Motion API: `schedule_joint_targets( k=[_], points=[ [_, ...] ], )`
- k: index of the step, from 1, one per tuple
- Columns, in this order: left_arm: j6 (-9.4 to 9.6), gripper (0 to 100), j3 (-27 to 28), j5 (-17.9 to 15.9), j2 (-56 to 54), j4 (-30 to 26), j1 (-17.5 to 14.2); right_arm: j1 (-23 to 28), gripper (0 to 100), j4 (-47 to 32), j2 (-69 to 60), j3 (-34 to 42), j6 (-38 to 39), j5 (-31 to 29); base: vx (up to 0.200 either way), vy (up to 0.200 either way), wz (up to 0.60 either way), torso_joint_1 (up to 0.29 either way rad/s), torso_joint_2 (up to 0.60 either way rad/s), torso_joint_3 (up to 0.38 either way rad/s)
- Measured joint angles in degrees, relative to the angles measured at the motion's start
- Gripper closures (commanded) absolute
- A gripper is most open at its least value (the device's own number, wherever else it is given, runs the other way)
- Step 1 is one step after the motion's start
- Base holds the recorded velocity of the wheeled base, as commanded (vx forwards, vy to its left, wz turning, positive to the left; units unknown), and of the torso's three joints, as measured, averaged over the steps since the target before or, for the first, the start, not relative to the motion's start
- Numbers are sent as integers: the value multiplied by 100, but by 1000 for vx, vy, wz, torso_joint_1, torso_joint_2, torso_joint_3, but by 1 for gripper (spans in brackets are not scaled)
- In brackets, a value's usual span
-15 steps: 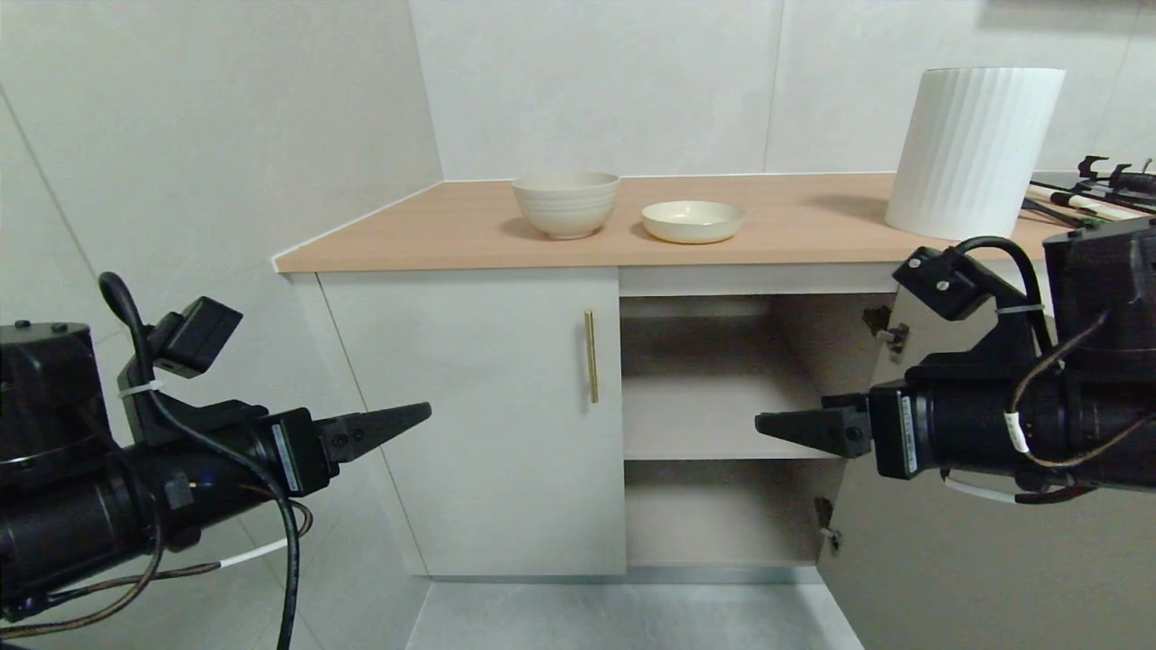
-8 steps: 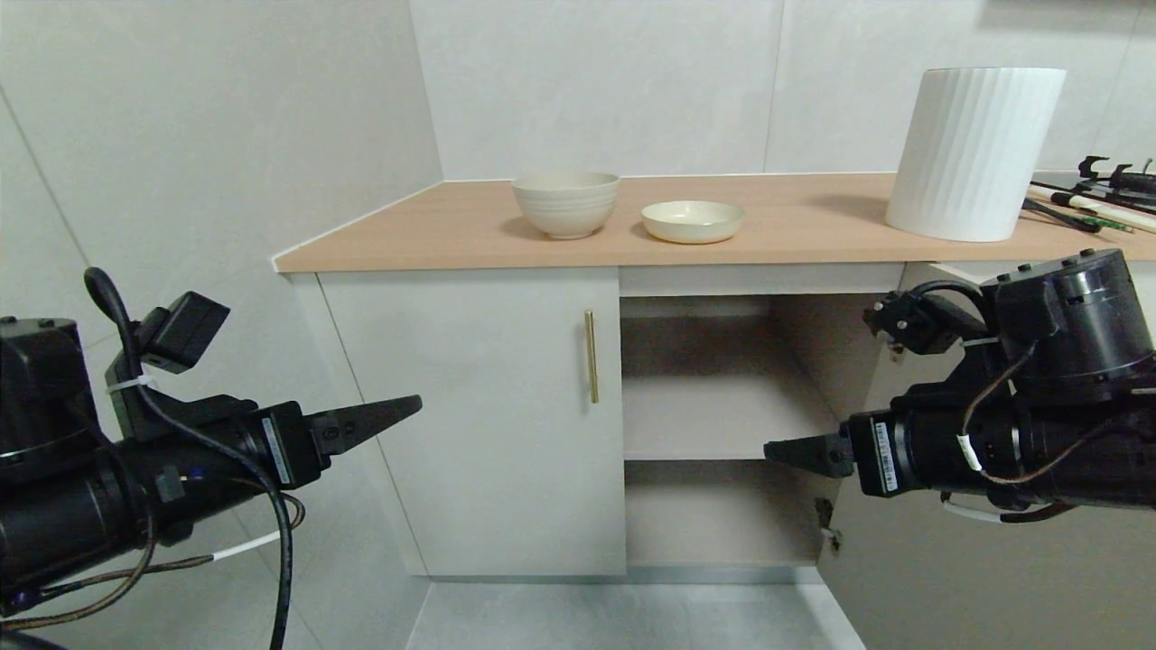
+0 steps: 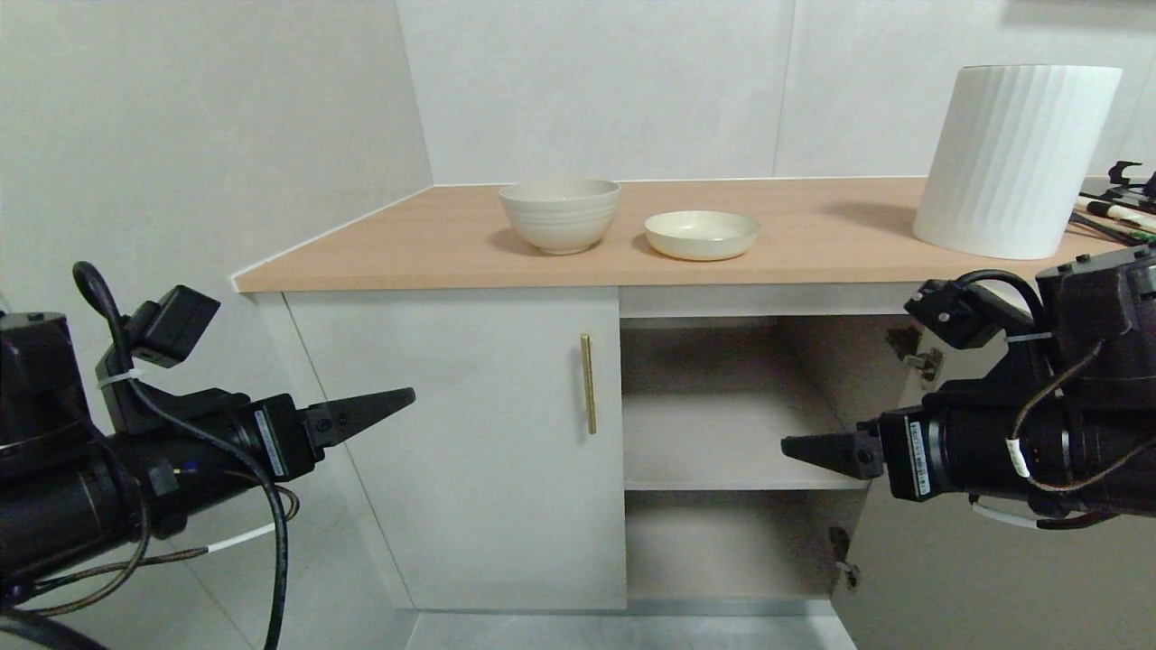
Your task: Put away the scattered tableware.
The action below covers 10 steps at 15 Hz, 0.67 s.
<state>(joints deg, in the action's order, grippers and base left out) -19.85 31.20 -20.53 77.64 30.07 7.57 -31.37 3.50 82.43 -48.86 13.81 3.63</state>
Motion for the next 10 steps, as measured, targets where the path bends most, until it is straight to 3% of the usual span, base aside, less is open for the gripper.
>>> schedule_joint_targets(
  k=[5, 10],
  points=[
    [9, 0, 2, -2, -2, 4, 0, -9, 0, 2, -52, 21, -2, 2, 200, 0, 0, 4, 1, 6],
    [1, 0, -22, -18, -90, 15, 0, -30, 0, -11, -123, 90, -141, 28, 0, 0, 0, 0, 0, 0]
  ],
)
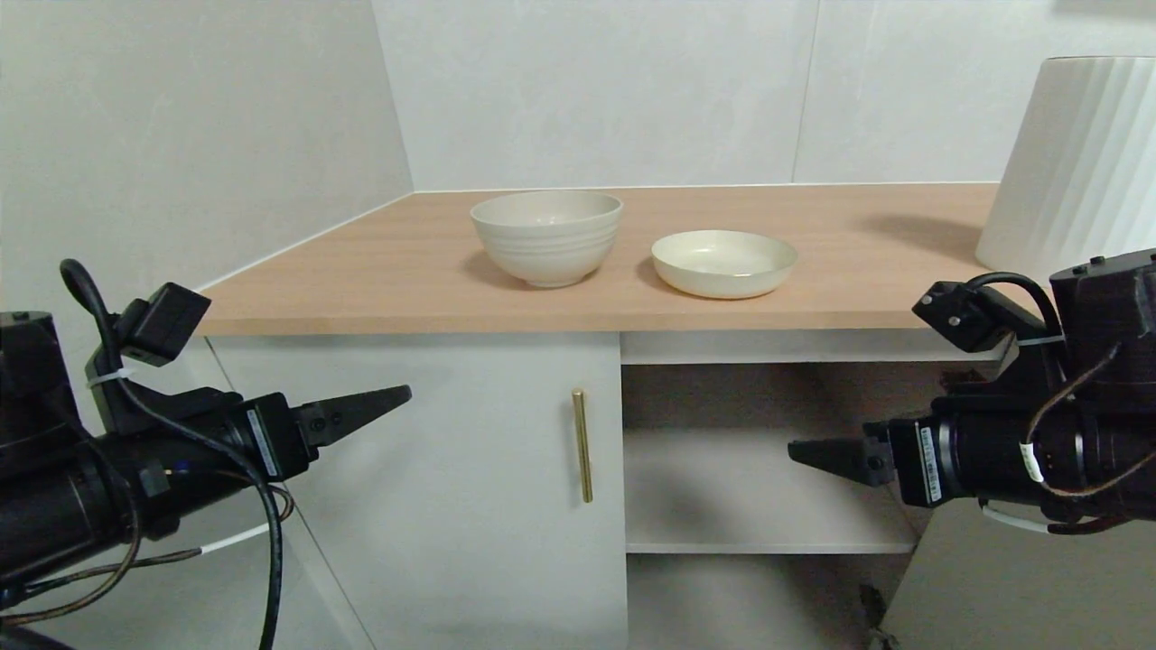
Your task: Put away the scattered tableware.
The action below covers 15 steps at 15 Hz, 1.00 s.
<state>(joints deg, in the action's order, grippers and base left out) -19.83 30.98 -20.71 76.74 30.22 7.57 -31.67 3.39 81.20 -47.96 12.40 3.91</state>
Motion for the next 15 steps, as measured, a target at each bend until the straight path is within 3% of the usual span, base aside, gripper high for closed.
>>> schedule_joint_targets(
  k=[4, 8, 15],
  points=[
    [5, 0, -9, 0, -59, -1, 0, 0, 0, 11, -94, 80, -118, 27, 0, 0, 0, 0, 0, 0],
    [10, 0, -13, 2, -65, 7, 4, -5, 0, 17, -129, 100, -118, 32, 0, 0, 0, 72, -216, -233],
    [2, 0, -39, 11, 162, 308, 9, 0, 0, 16, -124, 100, -116, 29, 0, 0, 0, 149, -487, -304]
  ],
)
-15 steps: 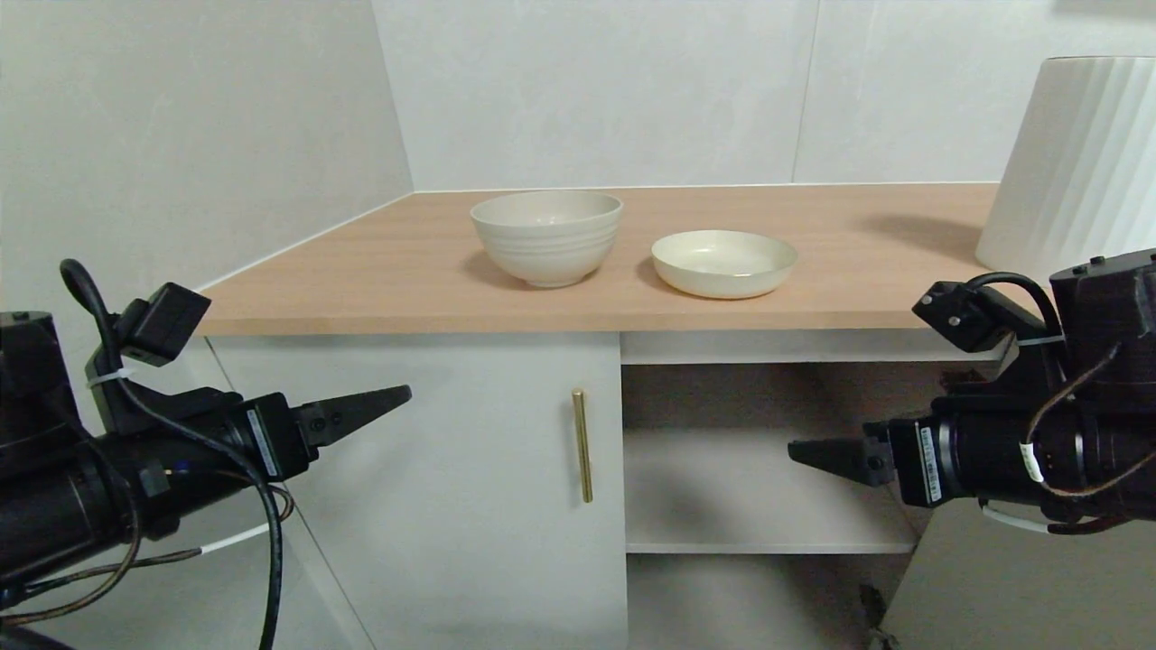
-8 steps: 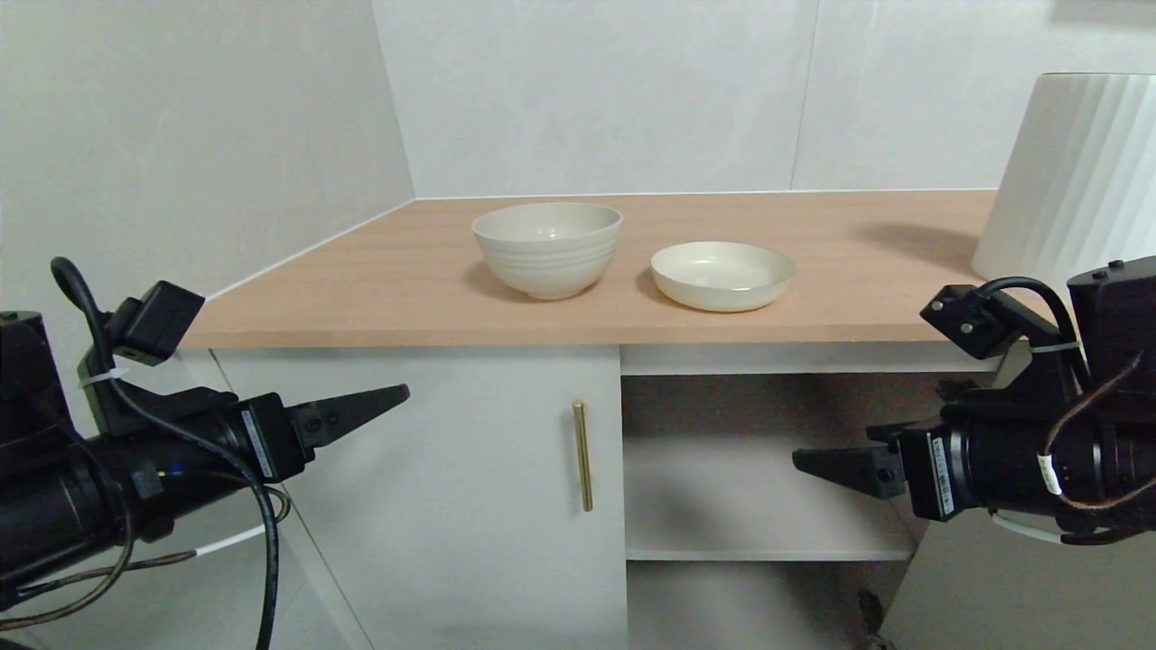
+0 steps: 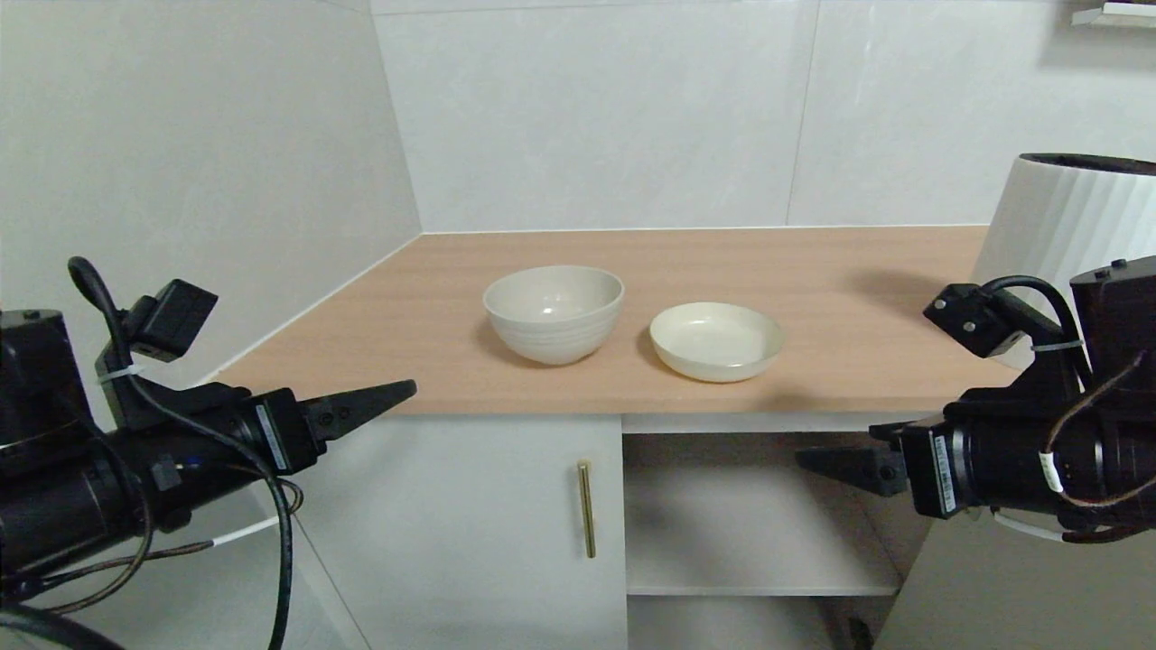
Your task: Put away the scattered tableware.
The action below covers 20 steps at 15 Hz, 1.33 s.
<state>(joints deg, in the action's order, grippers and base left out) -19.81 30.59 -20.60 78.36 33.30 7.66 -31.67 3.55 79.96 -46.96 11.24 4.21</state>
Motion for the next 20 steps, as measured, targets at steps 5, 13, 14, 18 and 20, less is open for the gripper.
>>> schedule_joint_targets(
  k=[5, 13, 14, 18, 20],
  points=[
    [-27, 0, -40, 5, 251, 189, 6, 6, 0, 33, 24, 7, 0, 2, 0, 0, 0, 188, -469, -286],
    [-30, 0, 579, 60, 852, -271, 199, 4, 0, 354, 149, 82, -282, -5, 0, 0, 0, 120, -280, -158],
    [-28, 0, 775, 57, 898, -556, 234, 6, 0, 567, 173, 60, -286, 4, 0, 0, 0, 0, 0, 0],
    [-191, 0, 2192, 49, 970, -3077, 439, 15, 0, 674, 510, -518, 91, -57, 0, 0, 0, 0, 0, 0],
    [-455, 0, 2793, 52, 981, -3949, 590, 23, 0, 367, 901, -1015, 521, -232, 0, 0, 0, 0, 0, 0]
  ],
)
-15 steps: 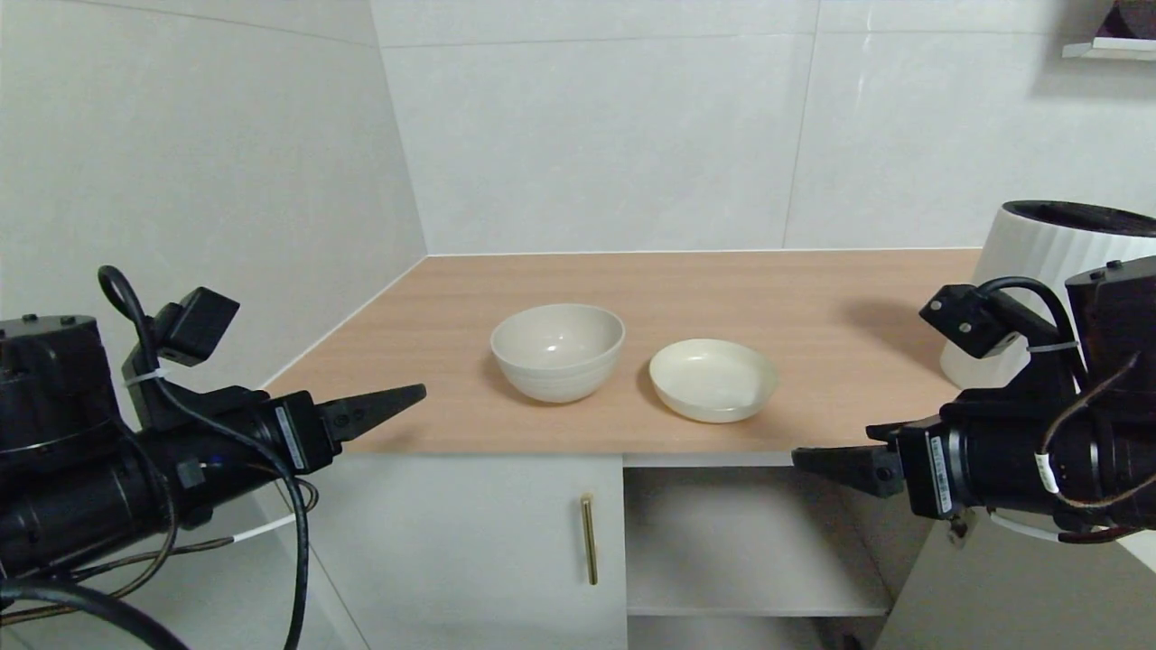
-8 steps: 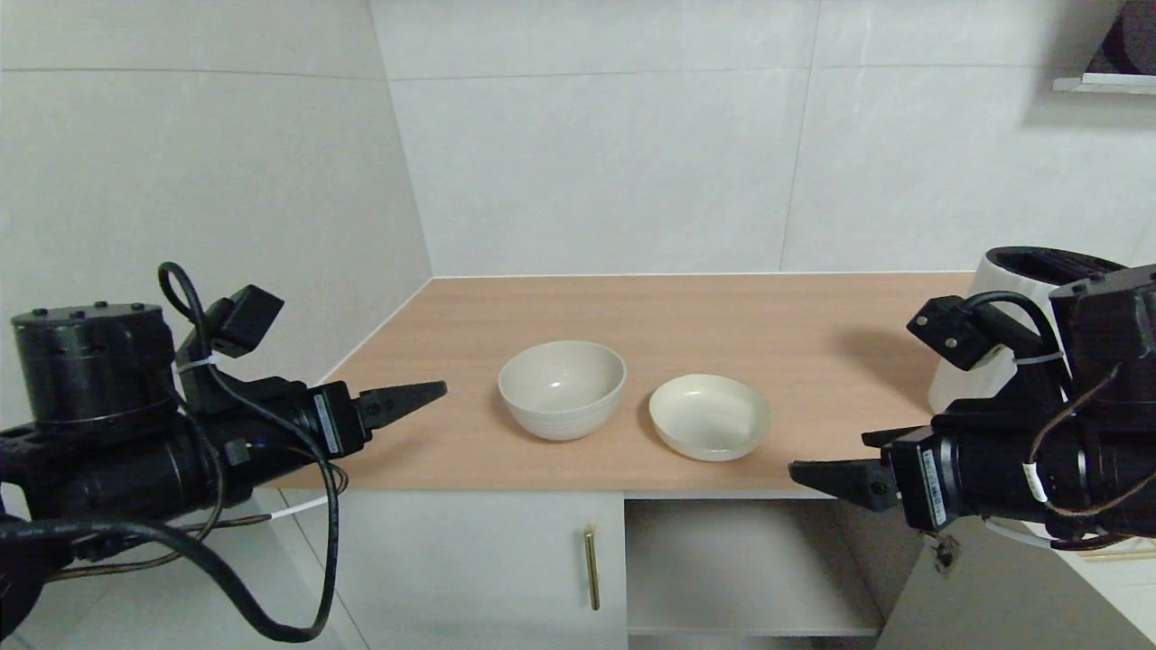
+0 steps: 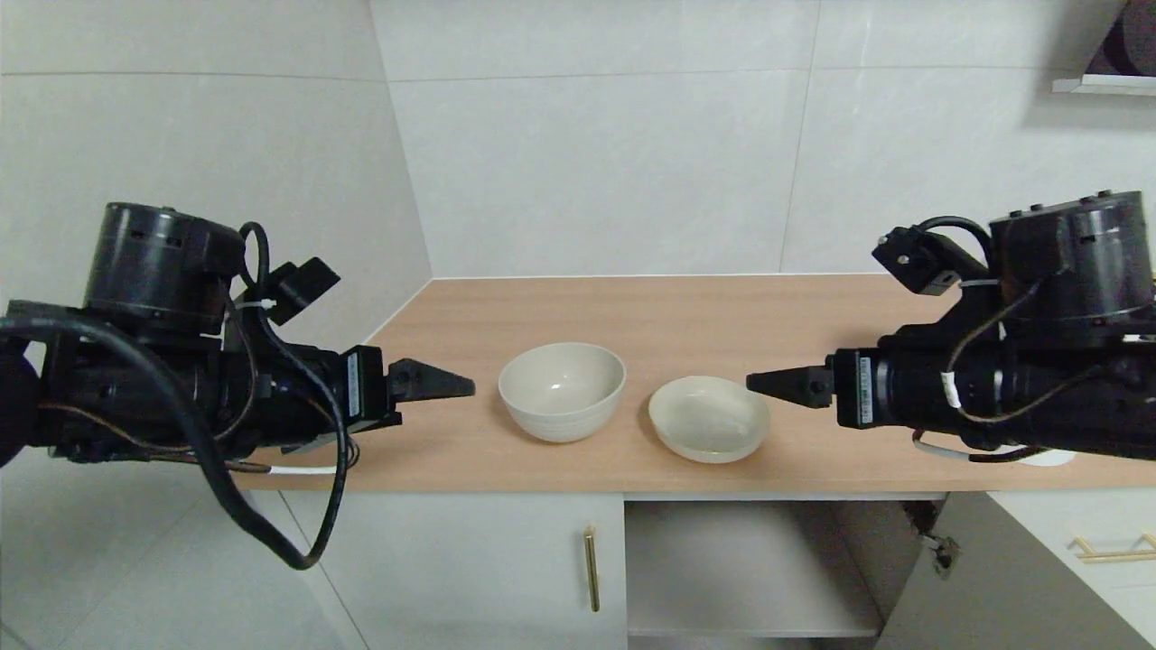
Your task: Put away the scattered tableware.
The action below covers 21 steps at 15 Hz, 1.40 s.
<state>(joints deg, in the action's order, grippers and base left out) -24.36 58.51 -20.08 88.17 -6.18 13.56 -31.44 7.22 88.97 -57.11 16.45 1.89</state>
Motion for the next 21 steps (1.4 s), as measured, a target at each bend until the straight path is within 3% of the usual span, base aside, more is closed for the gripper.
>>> schedule_joint_targets(
  k=[2, 5, 6, 8, 9, 19, 20, 21],
  points=[
    [-233, 0, 273, 194, 151, 41, 74, 5, 0, -788, 364, -575, 433, -182, 0, 0, 0, 0, 0, 0],
    [-1101, 0, 599, 730, 581, 367, 249, 5, 0, -1545, 701, -1190, 884, -268, 0, 0, 0, 0, 0, 0],
    [-1209, 0, 669, 965, 745, 495, 323, -1, 0, -1577, 791, -1286, 950, -418, 0, 0, 0, 0, 0, 0],
    [-1312, 0, 739, 1559, 1147, 790, 505, -9, 0, -1498, 1003, -1392, 989, -1012, 0, 0, 0, 0, 0, 0],
    [-1330, 0, 761, 1702, 1318, 889, 586, -20, 0, -1392, 1095, -1402, 987, -1130, 0, 0, 0, 0, 0, 0],
    [-1426, 0, 811, 1752, 2118, 1168, 680, -22, 0, -1335, 1326, -1389, 983, -1122, 0, 0, 0, 0, 0, 0],
    [-1426, 100, 813, 1752, 2161, 1165, 692, -22, 0, -1337, 1321, -1384, 985, -1119, 0, 0, 0, 0, 0, 0],
    [-1429, 100, 818, 1752, 2197, 1159, 713, -22, 0, -1335, 1320, -1384, 983, -1119, 0, 0, 0, 0, 0, 0]
  ],
)
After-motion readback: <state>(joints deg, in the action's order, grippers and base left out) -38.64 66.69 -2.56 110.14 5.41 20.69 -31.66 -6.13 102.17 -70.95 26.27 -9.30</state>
